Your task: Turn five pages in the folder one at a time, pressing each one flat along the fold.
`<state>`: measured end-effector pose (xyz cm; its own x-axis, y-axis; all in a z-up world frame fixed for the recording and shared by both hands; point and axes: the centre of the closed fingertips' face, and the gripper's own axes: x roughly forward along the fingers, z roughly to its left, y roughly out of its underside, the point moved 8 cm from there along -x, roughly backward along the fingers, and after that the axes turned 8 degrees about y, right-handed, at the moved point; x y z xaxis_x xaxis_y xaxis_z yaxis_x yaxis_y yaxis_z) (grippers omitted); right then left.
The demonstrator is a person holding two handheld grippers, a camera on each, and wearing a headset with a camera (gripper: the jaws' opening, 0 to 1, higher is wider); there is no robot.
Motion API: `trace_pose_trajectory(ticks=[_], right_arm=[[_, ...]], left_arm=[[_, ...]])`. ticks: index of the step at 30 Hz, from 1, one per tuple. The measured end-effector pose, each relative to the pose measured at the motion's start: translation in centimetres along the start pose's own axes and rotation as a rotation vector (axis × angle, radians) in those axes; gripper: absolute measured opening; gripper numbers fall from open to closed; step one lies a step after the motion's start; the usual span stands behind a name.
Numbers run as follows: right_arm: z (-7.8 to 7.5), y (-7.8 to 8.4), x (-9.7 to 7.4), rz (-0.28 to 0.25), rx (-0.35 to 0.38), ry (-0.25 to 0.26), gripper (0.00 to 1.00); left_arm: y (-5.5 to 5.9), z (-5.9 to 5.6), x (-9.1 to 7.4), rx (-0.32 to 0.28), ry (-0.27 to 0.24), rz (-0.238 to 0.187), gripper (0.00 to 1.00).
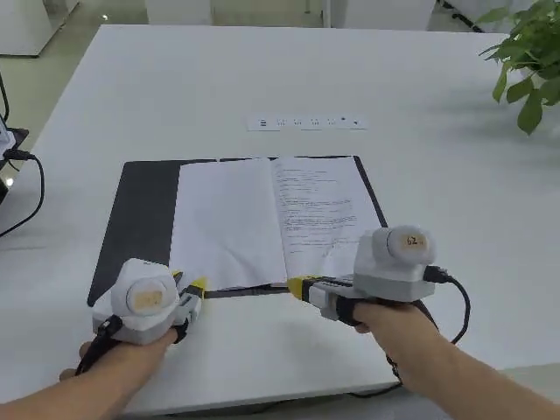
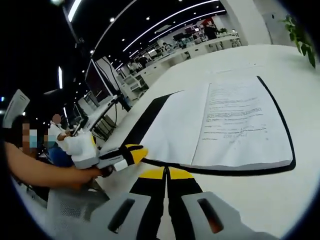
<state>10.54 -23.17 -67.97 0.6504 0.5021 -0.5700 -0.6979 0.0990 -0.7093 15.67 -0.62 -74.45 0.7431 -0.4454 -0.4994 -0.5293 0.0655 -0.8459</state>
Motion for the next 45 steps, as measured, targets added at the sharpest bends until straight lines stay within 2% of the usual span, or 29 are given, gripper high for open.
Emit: trace_pose_trajectory(ticks=[3,4,5,7,9,12,13,14,17,19,22,25,30,34,36,40,42,45], right_arm=[[0.0,-0.4,-1.8,-0.005,0.01,0.027,0.0],[-0.1,-0.8,-2.6,-0.021,0.024,0.037,0.0],[-0.3,-1.0,-3.1,-0.024,0.044,0.048,0.0],[-0.6,-1.7,-4.6,-0.06,0.066,0.066,0.0],[-1.2,-2.5,-6.0,-0.109,0.102,0.108,0.0],[-2.0,-3.4,-7.8,-0.168,0.135,0.15,0.0],[-2.4,-3.7,-8.4,-0.183,0.135,0.169,0.0],[-2.5,-3.7,-8.6,-0.183,0.134,0.173,0.0],[-3.4,-4.2,-10.1,-0.215,0.14,0.215,0.0],[-3.7,-4.4,-10.8,-0.232,0.141,0.232,0.0],[-4.7,-4.4,-11.4,-0.244,0.09,0.295,0.0],[-5.3,-4.1,-11.7,-0.226,0.071,0.299,0.02],[-5.9,-3.9,-11.7,-0.214,0.041,0.305,0.28],[-5.8,-3.7,-11.4,-0.205,-0.022,0.306,0.55],[-5.8,-3.5,-11.2,-0.191,-0.042,0.294,0.65],[-5.8,-3.2,-11.0,-0.184,-0.091,0.285,0.83],[-5.9,-3.0,-10.9,-0.182,-0.104,0.288,0.9],[-5.9,-3.1,-11.2,-0.211,-0.101,0.284,0.97]], left_arm=[[-0.7,0.2,-0.1,-0.088,0.012,0.052,0.15],[-1.0,0.4,-0.2,-0.111,0.001,0.07,0.16],[-1.4,0.6,-0.4,-0.115,-0.014,0.058,0.15],[-2.5,0.3,-1.1,-0.155,-0.001,0.027,0.09],[-3.6,-0.2,-2.1,-0.136,0.017,-0.004,0.07],[-5.2,-1.2,-3.7,-0.162,0.041,-0.055,0.07],[-5.6,-1.6,-4.4,-0.151,0.05,-0.068,0.07],[-5.8,-1.8,-4.6,-0.149,0.051,-0.068,0.07],[-6.7,-3.2,-6.7,-0.12,0.075,-0.078,0.07],[-7.0,-3.6,-7.7,-0.121,0.074,-0.077,0.09],[-7.2,-4.4,-9.1,-0.125,0.076,-0.072,0.19],[-7.4,-4.9,-10.1,-0.112,0.077,-0.067,0.29],[-8.2,-5.6,-11.9,-0.062,0.029,-0.074,0.48],[-8.2,-5.4,-12.4,-0.039,-0.04,-0.073,0.8],[-7.9,-5.3,-12.7,-0.034,-0.059,-0.057,0.89],[-7.2,-5.2,-13.1,-0.013,-0.089,-0.033,0.98],[-6.8,-5.1,-13.3,-0.017,-0.097,-0.02,0.99],[-6.3,-4.9,-13.6,-0.035,-0.105,-0.01,0.99]])
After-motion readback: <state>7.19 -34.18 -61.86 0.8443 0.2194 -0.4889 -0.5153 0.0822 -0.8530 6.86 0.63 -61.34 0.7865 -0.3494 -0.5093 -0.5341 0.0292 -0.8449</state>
